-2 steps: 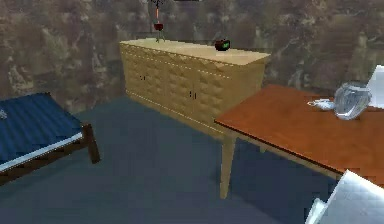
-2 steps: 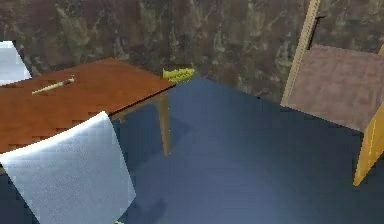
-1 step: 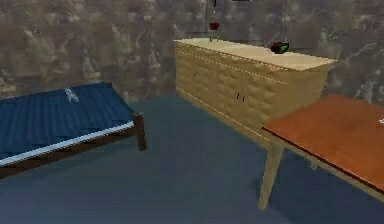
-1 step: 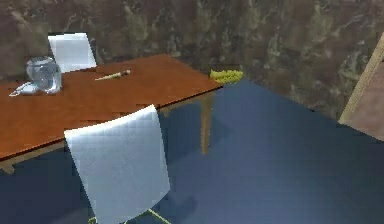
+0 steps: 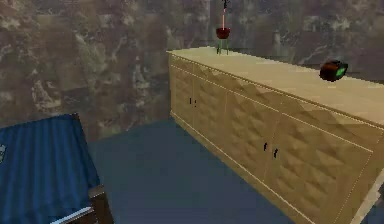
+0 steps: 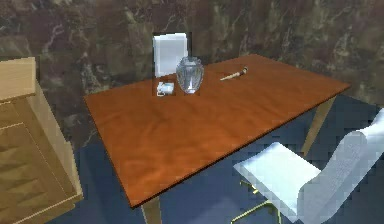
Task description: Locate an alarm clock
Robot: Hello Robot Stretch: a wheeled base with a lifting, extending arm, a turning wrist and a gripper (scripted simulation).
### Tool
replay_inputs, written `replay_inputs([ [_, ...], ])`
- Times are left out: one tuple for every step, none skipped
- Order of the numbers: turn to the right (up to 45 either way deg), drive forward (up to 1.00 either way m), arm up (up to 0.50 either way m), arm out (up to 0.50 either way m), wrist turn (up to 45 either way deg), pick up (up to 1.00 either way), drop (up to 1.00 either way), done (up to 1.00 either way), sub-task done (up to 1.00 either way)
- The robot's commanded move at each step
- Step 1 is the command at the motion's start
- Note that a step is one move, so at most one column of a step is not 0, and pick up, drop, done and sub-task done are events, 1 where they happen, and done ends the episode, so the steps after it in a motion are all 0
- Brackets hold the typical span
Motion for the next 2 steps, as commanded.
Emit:
replay_inputs([
  [-6.0,0.00,0.00,0.00,0.0,0.00,0.00,0.00,0.00],
  [0.0,0.40,0.00,0.00,0.0,0.00,0.00,0.00,0.00],
])
